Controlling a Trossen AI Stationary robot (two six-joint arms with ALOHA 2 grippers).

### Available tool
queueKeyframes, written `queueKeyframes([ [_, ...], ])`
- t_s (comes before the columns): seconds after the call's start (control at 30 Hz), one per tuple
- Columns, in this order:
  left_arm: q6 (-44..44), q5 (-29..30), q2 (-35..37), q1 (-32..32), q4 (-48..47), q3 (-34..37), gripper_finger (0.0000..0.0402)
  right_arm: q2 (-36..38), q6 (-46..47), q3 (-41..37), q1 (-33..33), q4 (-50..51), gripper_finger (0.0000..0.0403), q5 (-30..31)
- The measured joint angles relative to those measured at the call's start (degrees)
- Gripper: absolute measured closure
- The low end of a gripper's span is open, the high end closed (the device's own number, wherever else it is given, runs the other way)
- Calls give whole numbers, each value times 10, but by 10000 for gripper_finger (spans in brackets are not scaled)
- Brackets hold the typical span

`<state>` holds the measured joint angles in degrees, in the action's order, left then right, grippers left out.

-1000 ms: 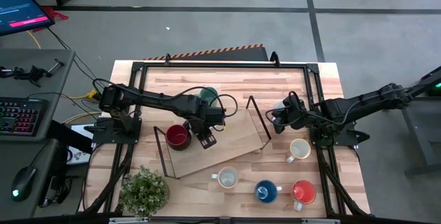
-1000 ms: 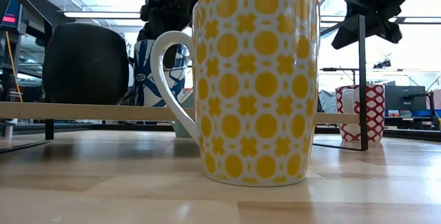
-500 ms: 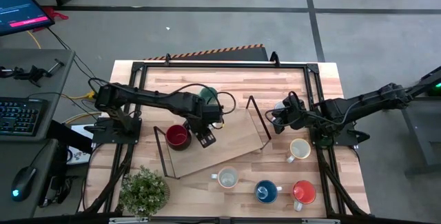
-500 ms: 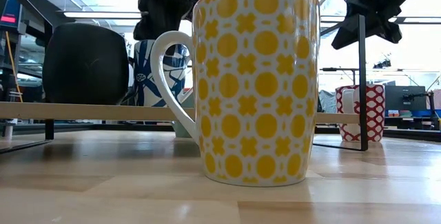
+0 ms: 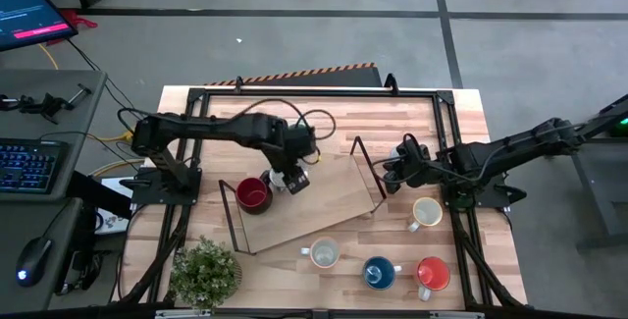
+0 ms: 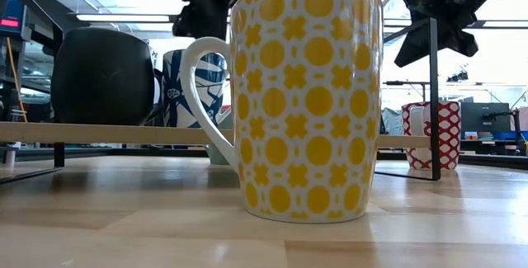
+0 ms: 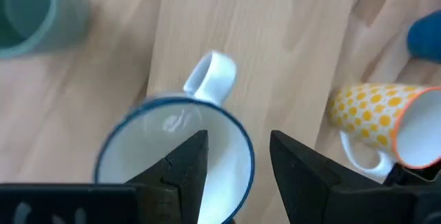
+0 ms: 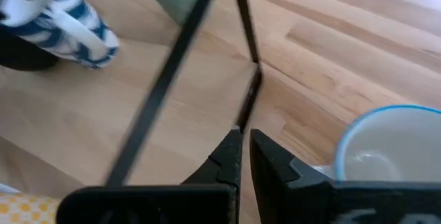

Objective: Place coffee mugs
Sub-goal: Put the blue pattern mug on the shelf

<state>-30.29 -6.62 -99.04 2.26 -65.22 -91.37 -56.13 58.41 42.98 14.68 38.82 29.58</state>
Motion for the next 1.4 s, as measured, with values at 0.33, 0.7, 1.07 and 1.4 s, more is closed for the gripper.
queueKeyframes([
  [0.33,75,77,1,16,-57,-124,254,19,-32,0,0,-18,391,2],
  [0.7,64,205,-1,52,-143,-73,254,26,-34,0,0,-18,391,2],
  [1.07,69,209,-1,54,-103,10,254,26,-34,0,0,-18,391,-7],
  [1.4,64,182,-1,47,-72,27,254,26,-34,0,0,-18,391,-11],
])
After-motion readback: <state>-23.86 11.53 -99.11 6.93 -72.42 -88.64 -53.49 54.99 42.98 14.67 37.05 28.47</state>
